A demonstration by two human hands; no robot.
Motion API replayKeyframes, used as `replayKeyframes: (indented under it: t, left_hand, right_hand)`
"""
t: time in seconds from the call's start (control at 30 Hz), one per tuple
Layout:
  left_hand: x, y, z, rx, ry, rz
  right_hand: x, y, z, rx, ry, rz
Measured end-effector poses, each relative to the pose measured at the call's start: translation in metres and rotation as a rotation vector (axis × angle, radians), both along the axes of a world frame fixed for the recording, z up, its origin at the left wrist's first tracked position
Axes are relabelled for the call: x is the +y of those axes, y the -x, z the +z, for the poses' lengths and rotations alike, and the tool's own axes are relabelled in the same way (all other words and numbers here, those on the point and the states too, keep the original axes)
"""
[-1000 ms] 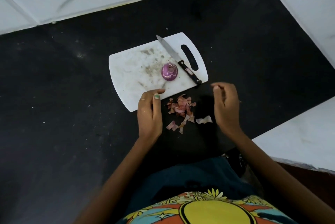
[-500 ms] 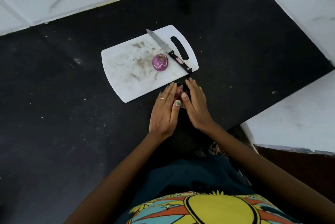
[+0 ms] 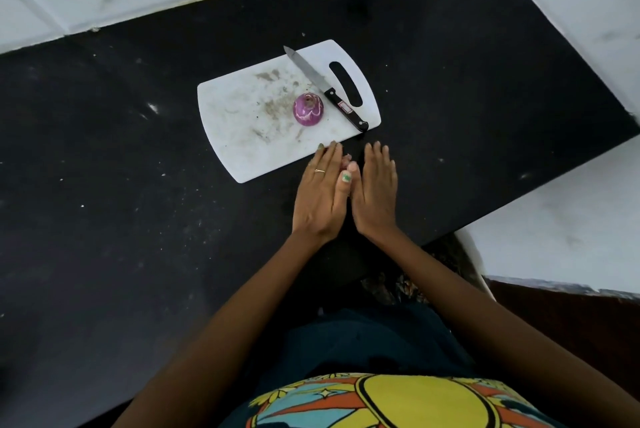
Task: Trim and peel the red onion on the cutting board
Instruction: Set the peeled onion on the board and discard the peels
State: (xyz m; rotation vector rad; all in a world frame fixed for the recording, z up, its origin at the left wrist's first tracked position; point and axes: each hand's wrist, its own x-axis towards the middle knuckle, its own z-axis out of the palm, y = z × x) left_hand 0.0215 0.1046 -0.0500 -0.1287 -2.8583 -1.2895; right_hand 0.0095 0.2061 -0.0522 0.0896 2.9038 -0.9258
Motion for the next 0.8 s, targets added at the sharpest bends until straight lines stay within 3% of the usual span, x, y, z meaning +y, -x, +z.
replayKeyframes:
  t: [0.13, 0.3, 0.4, 0.53, 0.6, 0.73, 0.8]
  left_hand:
    - [0.014, -0.006, 0.002, -0.075, -0.107, 0.012]
    - [0.015, -0.001, 0.003, -0.155, -0.389, 0.108]
    - [0.014, 0.001, 0.004, -0.269, -0.733, 0.164]
    - [0.017, 0.002, 0.013, -0.384, -1.095, 0.266]
    - [0.02, 0.003, 0.022, -0.407, -1.21, 0.368]
    - [0.023, 0.004, 0.043, -0.453, -1.336, 0.414]
    - [0.025, 0.002, 0.052, -0.492, -1.351, 0.405]
  right_hand:
    - [-0.005, 0.0, -0.003, -0.02, -0.058, 0.023]
    - [-0.017, 0.0, -0.002, -0.067, 0.0, 0.067]
    - [-0.03, -0.01, 0.005, 0.007, 0.292, 0.132]
    - [-0.036, -0.008, 0.011, 0.016, 0.433, 0.108]
    - [-0.039, -0.006, 0.016, -0.031, 0.574, 0.001]
    - [-0.043, 0.002, 0.025, -0.233, 1.226, -0.442]
    - [-0.042, 0.003, 0.03, -0.253, 1.353, -0.534]
